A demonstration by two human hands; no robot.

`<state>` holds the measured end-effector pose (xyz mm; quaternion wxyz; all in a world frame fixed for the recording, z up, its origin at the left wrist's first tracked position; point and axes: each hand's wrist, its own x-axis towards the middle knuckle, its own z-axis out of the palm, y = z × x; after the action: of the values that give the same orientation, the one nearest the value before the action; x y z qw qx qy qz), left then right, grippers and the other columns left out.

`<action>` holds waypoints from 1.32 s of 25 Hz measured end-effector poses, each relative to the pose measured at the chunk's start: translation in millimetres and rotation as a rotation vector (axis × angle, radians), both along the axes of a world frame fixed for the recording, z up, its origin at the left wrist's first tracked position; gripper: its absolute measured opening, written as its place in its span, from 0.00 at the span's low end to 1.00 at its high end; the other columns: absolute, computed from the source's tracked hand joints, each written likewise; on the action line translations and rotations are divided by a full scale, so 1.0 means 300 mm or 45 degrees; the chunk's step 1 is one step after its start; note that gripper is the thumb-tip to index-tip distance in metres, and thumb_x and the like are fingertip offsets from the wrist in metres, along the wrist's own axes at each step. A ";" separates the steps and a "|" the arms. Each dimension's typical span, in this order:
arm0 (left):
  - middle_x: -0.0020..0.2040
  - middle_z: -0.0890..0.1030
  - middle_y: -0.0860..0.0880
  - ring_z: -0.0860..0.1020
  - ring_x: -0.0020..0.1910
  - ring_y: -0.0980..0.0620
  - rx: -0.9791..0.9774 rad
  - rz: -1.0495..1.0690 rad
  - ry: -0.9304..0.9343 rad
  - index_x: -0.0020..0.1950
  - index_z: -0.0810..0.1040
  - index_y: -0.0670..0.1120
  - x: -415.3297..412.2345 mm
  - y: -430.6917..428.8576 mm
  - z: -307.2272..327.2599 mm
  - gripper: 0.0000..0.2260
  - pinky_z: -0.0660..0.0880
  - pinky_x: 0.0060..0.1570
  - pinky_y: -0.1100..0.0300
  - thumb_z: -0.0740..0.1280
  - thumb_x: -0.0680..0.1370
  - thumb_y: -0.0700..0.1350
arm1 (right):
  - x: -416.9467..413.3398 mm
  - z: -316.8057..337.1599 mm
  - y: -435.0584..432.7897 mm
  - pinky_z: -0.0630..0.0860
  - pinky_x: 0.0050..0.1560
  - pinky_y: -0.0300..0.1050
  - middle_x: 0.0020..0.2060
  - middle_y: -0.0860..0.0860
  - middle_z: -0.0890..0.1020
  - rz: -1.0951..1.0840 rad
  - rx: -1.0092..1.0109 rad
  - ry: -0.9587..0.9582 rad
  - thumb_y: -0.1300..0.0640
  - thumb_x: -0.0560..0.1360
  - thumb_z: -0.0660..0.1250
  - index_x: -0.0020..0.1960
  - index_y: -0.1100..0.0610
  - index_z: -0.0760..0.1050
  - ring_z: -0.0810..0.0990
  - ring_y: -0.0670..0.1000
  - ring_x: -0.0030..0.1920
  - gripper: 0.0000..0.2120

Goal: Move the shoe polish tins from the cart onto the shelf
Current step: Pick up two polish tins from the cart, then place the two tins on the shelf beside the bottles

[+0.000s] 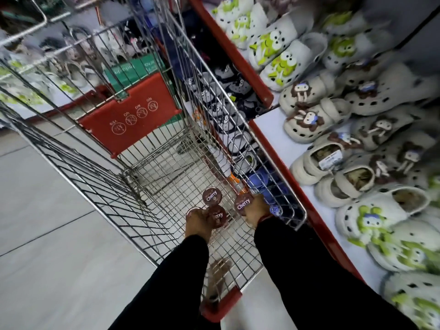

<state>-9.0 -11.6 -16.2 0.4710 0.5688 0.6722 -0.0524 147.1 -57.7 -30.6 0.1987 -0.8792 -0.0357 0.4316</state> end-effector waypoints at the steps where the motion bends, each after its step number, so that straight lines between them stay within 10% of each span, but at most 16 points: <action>1: 0.55 0.83 0.42 0.80 0.59 0.41 -0.041 0.111 -0.067 0.60 0.78 0.41 -0.007 -0.001 0.032 0.16 0.75 0.59 0.53 0.70 0.75 0.46 | -0.016 0.091 -0.009 0.78 0.61 0.55 0.64 0.63 0.77 -0.008 0.059 0.027 0.62 0.77 0.61 0.70 0.61 0.64 0.79 0.64 0.61 0.22; 5: 0.47 0.84 0.39 0.83 0.42 0.38 -0.068 0.423 -0.432 0.55 0.81 0.43 -0.039 -0.014 0.090 0.27 0.81 0.42 0.47 0.73 0.63 0.59 | -0.045 0.375 -0.085 0.77 0.31 0.30 0.61 0.56 0.76 -0.057 0.348 0.102 0.68 0.79 0.59 0.69 0.61 0.67 0.78 0.54 0.52 0.18; 12: 0.35 0.82 0.49 0.79 0.26 0.59 0.021 0.451 -0.953 0.50 0.81 0.44 0.010 -0.138 0.820 0.08 0.76 0.28 0.70 0.74 0.74 0.45 | -0.001 0.855 -0.305 0.82 0.52 0.63 0.63 0.60 0.78 -0.249 0.905 0.006 0.67 0.80 0.58 0.64 0.55 0.71 0.84 0.59 0.52 0.15; 17: 0.44 0.84 0.41 0.81 0.34 0.50 -0.036 0.304 -1.261 0.55 0.80 0.39 0.126 -0.248 1.107 0.14 0.82 0.36 0.61 0.75 0.73 0.43 | 0.048 1.198 -0.551 0.85 0.39 0.46 0.60 0.57 0.78 -0.278 1.175 -0.108 0.66 0.80 0.58 0.62 0.55 0.72 0.83 0.56 0.50 0.13; 33: 0.40 0.84 0.43 0.83 0.27 0.56 -0.183 -0.495 -1.494 0.46 0.80 0.43 0.681 -0.950 1.575 0.06 0.82 0.29 0.64 0.75 0.73 0.41 | 0.287 1.654 -1.492 0.84 0.36 0.44 0.61 0.58 0.78 -0.863 1.319 -0.676 0.64 0.80 0.60 0.49 0.50 0.75 0.83 0.62 0.53 0.10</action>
<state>195.2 -296.7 456.3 0.7808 0.5818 0.1803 0.1391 233.2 -505.4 465.8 0.7037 -0.7093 -0.0078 0.0419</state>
